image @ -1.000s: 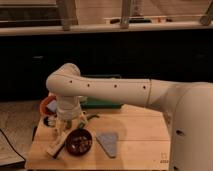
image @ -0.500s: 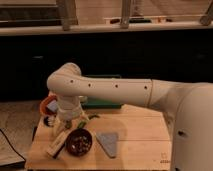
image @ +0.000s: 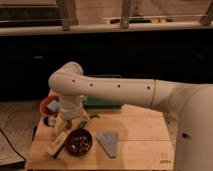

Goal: Place grapes in purple bowl

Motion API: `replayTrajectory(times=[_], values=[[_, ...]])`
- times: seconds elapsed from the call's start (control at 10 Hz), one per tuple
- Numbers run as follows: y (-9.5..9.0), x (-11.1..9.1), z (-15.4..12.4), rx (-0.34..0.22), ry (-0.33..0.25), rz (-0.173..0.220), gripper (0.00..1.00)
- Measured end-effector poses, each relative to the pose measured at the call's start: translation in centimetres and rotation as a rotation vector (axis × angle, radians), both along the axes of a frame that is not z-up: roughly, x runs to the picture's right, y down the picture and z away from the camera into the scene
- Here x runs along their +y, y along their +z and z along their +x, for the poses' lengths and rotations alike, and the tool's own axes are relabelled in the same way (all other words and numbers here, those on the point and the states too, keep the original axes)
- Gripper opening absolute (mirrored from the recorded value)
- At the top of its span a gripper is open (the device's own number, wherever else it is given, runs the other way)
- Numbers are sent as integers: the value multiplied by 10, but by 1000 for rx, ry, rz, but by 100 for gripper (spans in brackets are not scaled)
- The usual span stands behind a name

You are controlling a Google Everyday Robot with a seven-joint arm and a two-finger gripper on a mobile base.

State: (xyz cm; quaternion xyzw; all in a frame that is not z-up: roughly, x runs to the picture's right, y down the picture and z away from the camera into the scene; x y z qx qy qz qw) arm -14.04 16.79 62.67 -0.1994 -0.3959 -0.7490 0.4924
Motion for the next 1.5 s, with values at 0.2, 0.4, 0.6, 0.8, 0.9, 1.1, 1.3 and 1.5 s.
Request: replayTrajectory(times=[0.2, 0.4, 0.6, 0.8, 0.9, 1.1, 1.3, 1.5], values=[[-1, -2, 2, -5, 3, 5, 80], [-1, -3, 4, -8, 2, 7, 80], [-2, -4, 5, -10, 4, 9, 80], [-2, -4, 5, -10, 4, 8, 80], [-2, -4, 5, -10, 4, 9, 80], [-2, -4, 5, -10, 4, 9, 80], [-2, -4, 5, -10, 4, 9, 80], [-2, -4, 5, -10, 4, 8, 80]])
